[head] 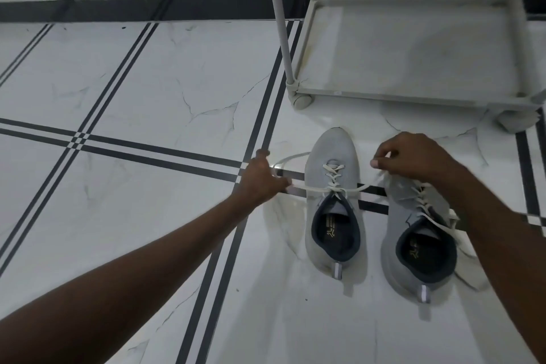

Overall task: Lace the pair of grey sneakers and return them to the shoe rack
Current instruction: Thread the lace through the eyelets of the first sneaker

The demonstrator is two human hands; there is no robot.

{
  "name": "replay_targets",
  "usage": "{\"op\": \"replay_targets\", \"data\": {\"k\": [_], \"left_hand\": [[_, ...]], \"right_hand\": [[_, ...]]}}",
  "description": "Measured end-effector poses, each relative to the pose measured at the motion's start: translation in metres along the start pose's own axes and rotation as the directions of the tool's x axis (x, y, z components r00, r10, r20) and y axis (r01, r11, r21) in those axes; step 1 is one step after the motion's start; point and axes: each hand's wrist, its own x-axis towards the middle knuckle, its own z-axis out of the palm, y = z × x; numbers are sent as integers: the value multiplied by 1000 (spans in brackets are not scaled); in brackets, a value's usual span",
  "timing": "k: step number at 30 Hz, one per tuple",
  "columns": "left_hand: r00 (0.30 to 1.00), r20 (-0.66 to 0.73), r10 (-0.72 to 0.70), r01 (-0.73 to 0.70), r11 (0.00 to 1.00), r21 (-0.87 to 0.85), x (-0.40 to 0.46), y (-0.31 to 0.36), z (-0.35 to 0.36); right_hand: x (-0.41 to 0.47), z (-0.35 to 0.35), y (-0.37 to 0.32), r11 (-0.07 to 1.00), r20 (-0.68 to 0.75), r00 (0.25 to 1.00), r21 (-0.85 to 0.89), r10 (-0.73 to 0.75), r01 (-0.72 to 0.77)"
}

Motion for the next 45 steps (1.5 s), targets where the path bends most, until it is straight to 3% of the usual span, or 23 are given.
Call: {"op": "replay_targets", "data": {"k": [2,4,6,10,13,16,17,20,23,24,26,28,29,36,41,43,45], "left_hand": [[961,33,275,-277,948,158,-6,15,9],[898,174,404,-436,870,232,-11,29,20],[862,259,437,-499,821,276,-13,32,29],[826,241,509,-563,768,307,-12,31,32],[804,252,539,-594,752,285,-8,26,29],[764,281,581,-645,708,288,-9,21,29],[747,297,595,-665,681,308,-9,22,27],[689,317,652,-721,575,386,-3,23,16],[637,309,706,-751,478,456,1,19,11],[631,300,716,-741,442,505,1,16,12],[627,287,724,-706,373,602,-4,11,16],[611,308,729,-697,310,647,-11,-1,18],[602,327,728,-701,287,653,-15,-8,19],[688,289,666,-642,372,670,-36,-35,16],[742,288,606,-625,467,626,-29,-36,13],[795,237,558,-590,623,514,-23,-32,3],[893,206,399,-438,878,195,-22,-26,-14]], "right_hand": [[3,14,-18,999,43,998,12,-47,47],[2,31,-37,991,53,990,8,-134,133],[0,47,-50,976,57,978,-78,-199,203],[-2,44,-55,924,146,965,-288,-218,252],[-8,38,-48,826,214,907,-377,-362,419],[-17,45,-37,731,167,815,-370,-555,574],[-21,47,-36,752,140,809,-309,-571,583],[-24,46,-31,892,22,893,60,-450,449],[-20,47,-25,889,135,956,420,-260,183],[-20,49,-24,887,152,956,433,-250,163],[-22,51,-17,928,106,933,192,-344,320],[-28,50,-10,881,85,897,-168,-433,441],[-31,49,-4,848,85,885,-257,-457,463],[-43,46,1,729,215,885,-505,-412,462],[-42,47,-4,731,251,895,-517,-368,446],[-42,40,-2,823,235,912,-398,-335,405],[-44,27,4,911,219,920,-188,-325,367]]}}
